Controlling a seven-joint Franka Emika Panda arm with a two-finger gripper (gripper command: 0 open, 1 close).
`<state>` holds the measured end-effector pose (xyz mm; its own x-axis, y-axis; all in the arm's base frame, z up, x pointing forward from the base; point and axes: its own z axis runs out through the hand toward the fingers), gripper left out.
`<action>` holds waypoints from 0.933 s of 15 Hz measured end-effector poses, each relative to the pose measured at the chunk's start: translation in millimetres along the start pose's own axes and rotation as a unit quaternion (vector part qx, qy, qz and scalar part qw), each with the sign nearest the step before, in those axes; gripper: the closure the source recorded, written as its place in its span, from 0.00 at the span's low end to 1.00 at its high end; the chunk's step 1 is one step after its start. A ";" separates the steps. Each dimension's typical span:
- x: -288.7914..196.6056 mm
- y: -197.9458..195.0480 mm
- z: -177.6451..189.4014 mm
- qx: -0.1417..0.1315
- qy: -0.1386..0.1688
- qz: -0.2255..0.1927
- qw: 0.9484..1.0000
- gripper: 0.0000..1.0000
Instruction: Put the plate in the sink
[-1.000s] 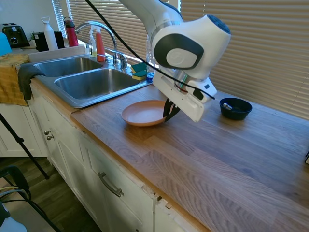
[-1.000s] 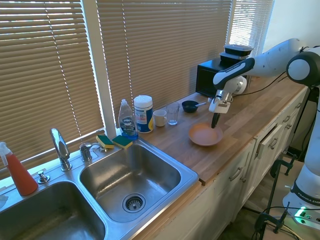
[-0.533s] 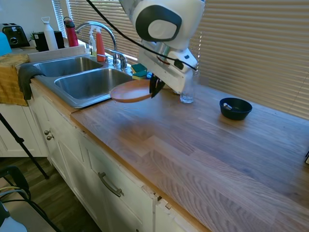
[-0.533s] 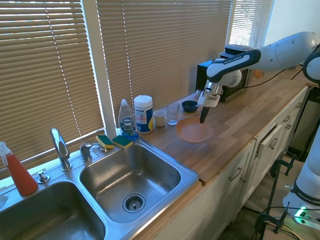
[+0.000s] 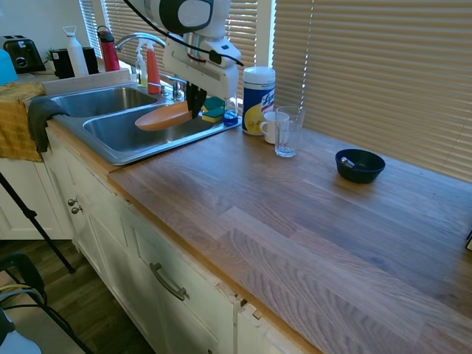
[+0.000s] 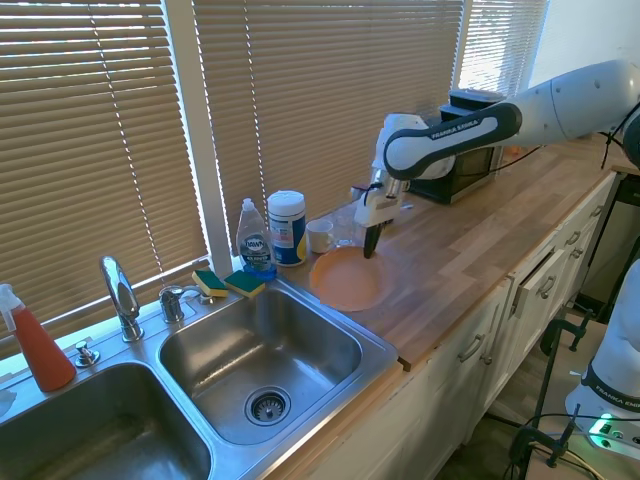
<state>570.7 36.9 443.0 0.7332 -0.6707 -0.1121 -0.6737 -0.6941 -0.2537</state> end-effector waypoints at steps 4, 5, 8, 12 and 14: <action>-41.6 -70.4 33.5 -0.017 0.012 -0.016 1.000 1.00; -48.7 -86.5 41.7 -0.020 0.017 -0.015 1.000 1.00; -43.5 -107.5 50.3 -0.012 0.026 -0.009 1.000 1.00; -42.6 -123.3 91.2 0.012 0.013 -0.021 1.000 1.00; -49.5 -147.5 116.9 0.018 0.002 -0.034 0.999 1.00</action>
<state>644.5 203.0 373.6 0.7765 -0.6236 -0.0899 -0.6188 -0.7280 -0.2950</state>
